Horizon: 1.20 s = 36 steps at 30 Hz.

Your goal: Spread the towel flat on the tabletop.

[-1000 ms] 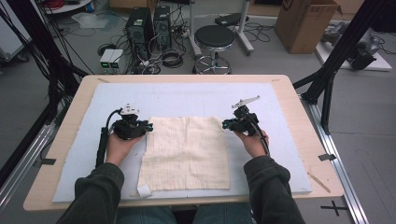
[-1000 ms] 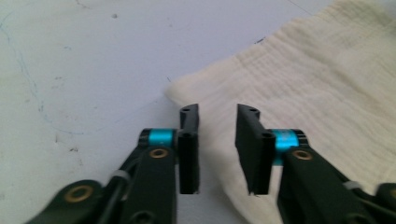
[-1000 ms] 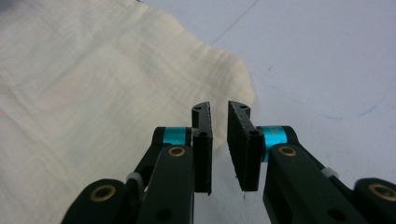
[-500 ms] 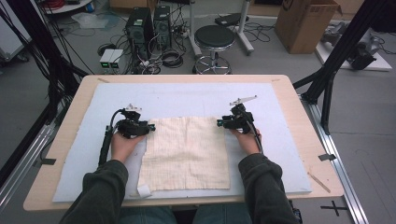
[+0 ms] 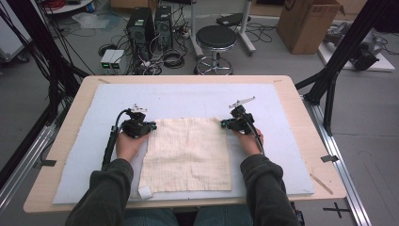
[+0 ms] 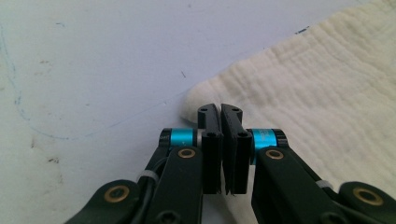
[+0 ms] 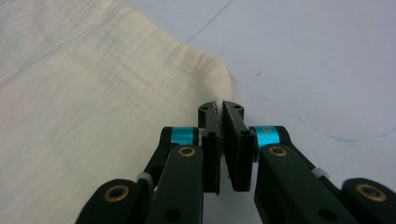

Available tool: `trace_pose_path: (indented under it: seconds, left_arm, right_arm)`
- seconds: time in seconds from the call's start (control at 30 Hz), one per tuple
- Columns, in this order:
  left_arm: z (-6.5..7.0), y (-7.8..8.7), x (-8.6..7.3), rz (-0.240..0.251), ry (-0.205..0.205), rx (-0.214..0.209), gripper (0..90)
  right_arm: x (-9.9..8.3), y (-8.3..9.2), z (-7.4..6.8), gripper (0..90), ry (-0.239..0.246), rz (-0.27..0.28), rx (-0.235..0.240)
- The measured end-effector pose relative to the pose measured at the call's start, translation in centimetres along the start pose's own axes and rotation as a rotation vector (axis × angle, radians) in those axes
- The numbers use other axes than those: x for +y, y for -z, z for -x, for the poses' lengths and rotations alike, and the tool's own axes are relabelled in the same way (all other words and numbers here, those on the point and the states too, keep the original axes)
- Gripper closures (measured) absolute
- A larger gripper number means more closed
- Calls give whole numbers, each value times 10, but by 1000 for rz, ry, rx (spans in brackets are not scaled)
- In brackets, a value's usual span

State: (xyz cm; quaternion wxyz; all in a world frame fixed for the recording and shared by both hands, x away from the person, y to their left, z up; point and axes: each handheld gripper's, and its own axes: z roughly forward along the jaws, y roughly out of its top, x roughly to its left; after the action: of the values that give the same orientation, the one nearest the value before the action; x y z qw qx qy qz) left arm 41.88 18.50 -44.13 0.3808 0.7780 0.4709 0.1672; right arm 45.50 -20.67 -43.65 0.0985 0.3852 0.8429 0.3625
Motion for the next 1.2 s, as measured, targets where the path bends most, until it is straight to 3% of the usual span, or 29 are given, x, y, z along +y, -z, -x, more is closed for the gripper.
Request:
trace_pose_path:
  seconds: [0.13,0.27,0.43,0.5,0.67,0.8,0.9,1.2]
  left_arm:
    - [2,-3,8,20,-1,2,868]
    - [-2,-9,13,19,6,13,870]
    - [-6,-15,22,54,46,9,868]
    - [-7,-16,23,40,49,7,857]
    - [-7,-7,25,58,46,-22,744]
    - [-4,5,28,95,42,-61,691]
    - [-1,15,29,121,17,-94,677]
    - [2,27,29,146,-10,-160,631]
  right_arm:
    - [3,5,9,859,-16,2,-14]
    - [15,7,15,858,13,-2,-50]
    - [26,6,23,856,0,-5,-81]
    - [25,3,27,820,-19,-5,-73]
    - [23,4,26,716,-48,0,-36]
    - [23,14,21,663,-47,53,7]
    - [22,22,15,633,-25,74,30]
    - [13,36,10,548,-16,134,80]
